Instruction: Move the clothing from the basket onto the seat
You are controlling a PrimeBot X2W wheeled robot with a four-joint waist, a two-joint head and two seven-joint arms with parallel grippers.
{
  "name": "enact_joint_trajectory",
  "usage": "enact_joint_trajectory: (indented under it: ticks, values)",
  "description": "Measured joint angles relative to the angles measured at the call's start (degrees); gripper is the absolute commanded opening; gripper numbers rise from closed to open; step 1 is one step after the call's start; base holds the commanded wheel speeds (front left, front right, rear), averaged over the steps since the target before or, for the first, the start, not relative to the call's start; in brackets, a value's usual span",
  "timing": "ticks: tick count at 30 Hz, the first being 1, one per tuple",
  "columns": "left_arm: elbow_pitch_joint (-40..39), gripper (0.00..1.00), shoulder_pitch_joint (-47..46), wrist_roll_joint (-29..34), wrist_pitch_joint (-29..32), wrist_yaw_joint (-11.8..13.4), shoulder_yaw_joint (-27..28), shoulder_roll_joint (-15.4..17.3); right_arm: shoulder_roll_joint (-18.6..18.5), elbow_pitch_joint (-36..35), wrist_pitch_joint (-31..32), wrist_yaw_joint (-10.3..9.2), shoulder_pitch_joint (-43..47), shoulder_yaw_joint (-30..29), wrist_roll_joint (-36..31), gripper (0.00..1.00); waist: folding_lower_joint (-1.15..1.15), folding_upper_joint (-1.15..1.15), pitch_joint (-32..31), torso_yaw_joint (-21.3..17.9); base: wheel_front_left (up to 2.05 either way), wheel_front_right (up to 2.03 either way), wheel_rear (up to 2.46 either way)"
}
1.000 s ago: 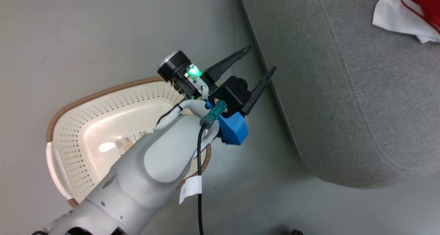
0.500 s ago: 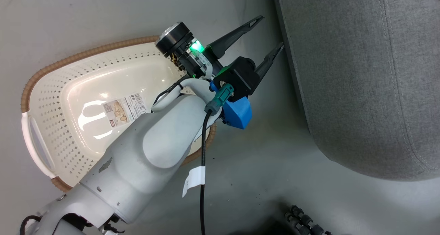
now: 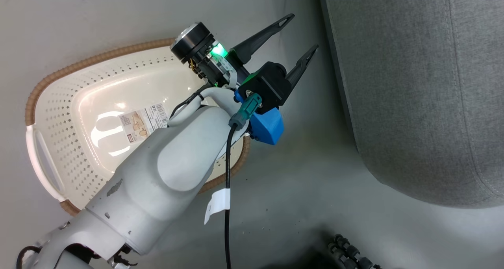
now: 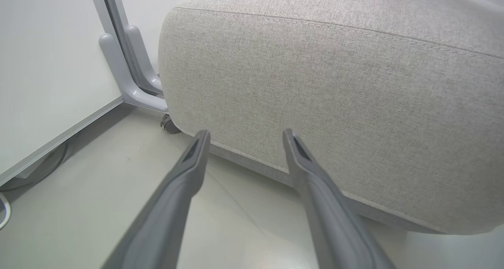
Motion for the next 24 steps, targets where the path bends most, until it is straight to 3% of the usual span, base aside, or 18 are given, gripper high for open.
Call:
enact_joint_trajectory:
  ticks: [14, 24]
  values:
    - [-1.6, 1.0, 5.7, -3.8, -0.8, 2.1, 2.6, -0.8, 1.8, -15.4, 0.0, 0.0, 14.6, -0.1, -1.3, 1.0, -0.01, 0.01, -10.2, 0.6, 0.0, 0.0, 0.0]
    - [-11.1, 1.0, 16.3, -4.9, -0.8, 6.5, 13.8, 0.9, 5.8, -24.3, 0.0, 0.0, 24.2, 11.2, 0.1, 1.0, -0.02, 0.01, -21.6, 3.3, 0.0, 0.0, 0.0]
